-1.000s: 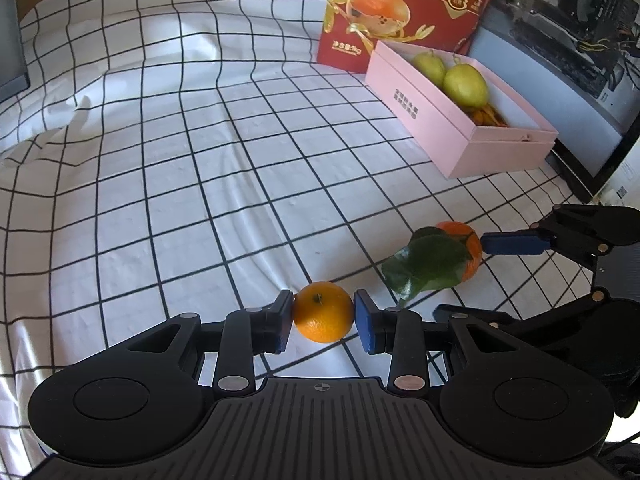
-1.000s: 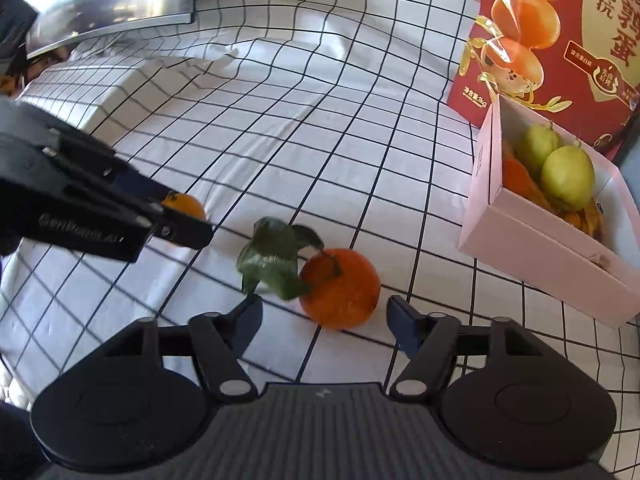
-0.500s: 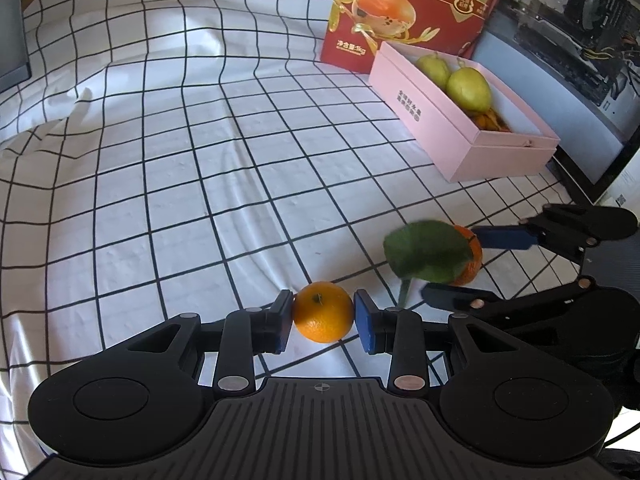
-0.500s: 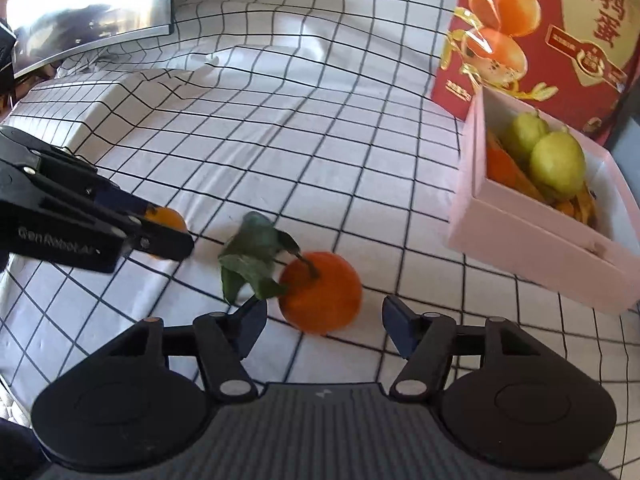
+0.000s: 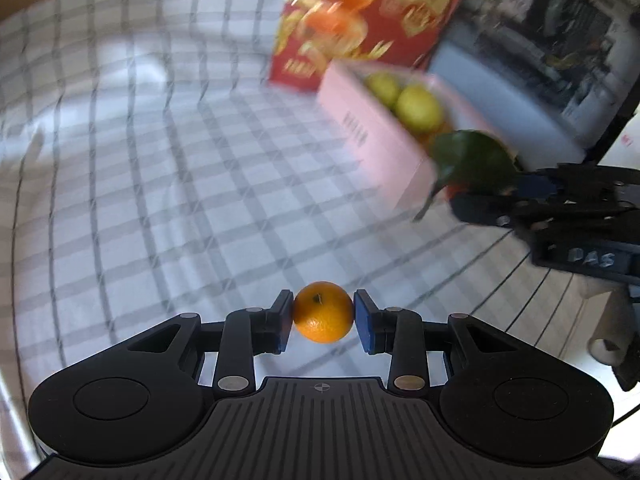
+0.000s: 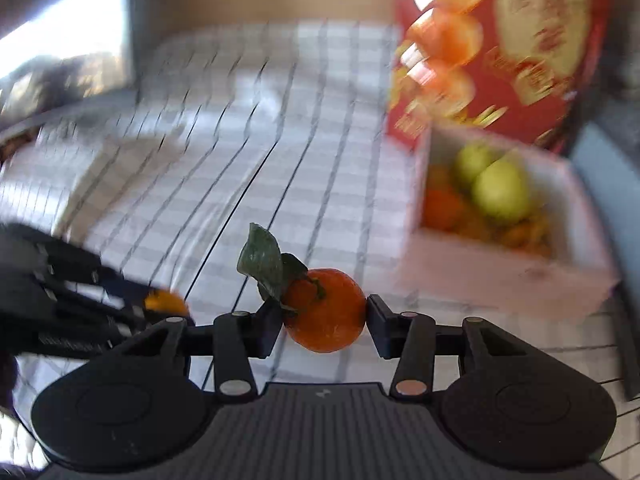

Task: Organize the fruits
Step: 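Drop the small tangerine into the box with the left tool while the right tool carries its tangerine, then lower the leafy tangerine into the pink box and open the right tool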

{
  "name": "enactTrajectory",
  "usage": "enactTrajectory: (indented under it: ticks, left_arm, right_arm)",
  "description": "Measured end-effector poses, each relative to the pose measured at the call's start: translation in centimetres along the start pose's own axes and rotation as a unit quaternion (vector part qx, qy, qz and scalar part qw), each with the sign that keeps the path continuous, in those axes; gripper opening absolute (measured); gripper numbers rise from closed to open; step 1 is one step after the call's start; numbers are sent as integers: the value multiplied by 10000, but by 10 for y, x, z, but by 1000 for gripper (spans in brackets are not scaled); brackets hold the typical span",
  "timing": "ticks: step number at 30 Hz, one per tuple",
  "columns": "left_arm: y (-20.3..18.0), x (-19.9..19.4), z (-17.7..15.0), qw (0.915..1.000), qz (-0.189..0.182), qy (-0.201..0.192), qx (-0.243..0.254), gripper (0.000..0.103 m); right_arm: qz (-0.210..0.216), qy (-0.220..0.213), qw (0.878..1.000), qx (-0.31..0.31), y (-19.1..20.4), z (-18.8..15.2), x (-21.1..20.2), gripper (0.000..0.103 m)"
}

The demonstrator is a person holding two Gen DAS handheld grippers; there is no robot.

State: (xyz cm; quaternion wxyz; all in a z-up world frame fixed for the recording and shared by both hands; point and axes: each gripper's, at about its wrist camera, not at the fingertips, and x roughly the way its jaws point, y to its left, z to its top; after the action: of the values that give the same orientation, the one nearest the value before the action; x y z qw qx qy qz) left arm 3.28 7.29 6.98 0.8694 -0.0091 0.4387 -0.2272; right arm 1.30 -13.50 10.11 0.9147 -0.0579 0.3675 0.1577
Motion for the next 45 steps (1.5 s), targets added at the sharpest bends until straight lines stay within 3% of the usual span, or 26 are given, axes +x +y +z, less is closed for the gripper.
enactTrajectory:
  ticks: [4,9,18,22,26,31,38,45]
  left_arm:
    - [-25,-6,48,9980,-319,-468,272,38]
    - [-67,16,108,9932,-764,-723,494,38]
    - [-145,131,164,9908,-1265,-71,466,38]
    - [-146,145,170,9913,-1310,-99,83,38]
    - [-125,126,164,9940,-953,-526,-96,38]
    - [-82,95,130,9952,-285,-850,-396,38]
    - [-44,70,77,9937,61,-674,-897,38]
    - [-39,54,29,9959,521,-350,-645,38]
  right_arm:
    - [-438,-465,9979,139,-36,13,-38,45]
    - [-904,-628,9935,299,-72,2,-71,45]
    - [-939,-249,9927,719,-123,-43,-76,45]
    - [-892,-162,9923,849,-141,-54,-75,45]
    - [-826,-79,9925,902,-155,-53,-66,45]
    - [-718,-89,9944,776,-158,-37,-50,45]
    - [-903,-346,9934,609,-166,19,3,45]
    - [-1078,-86,9921,628,-176,29,68,46]
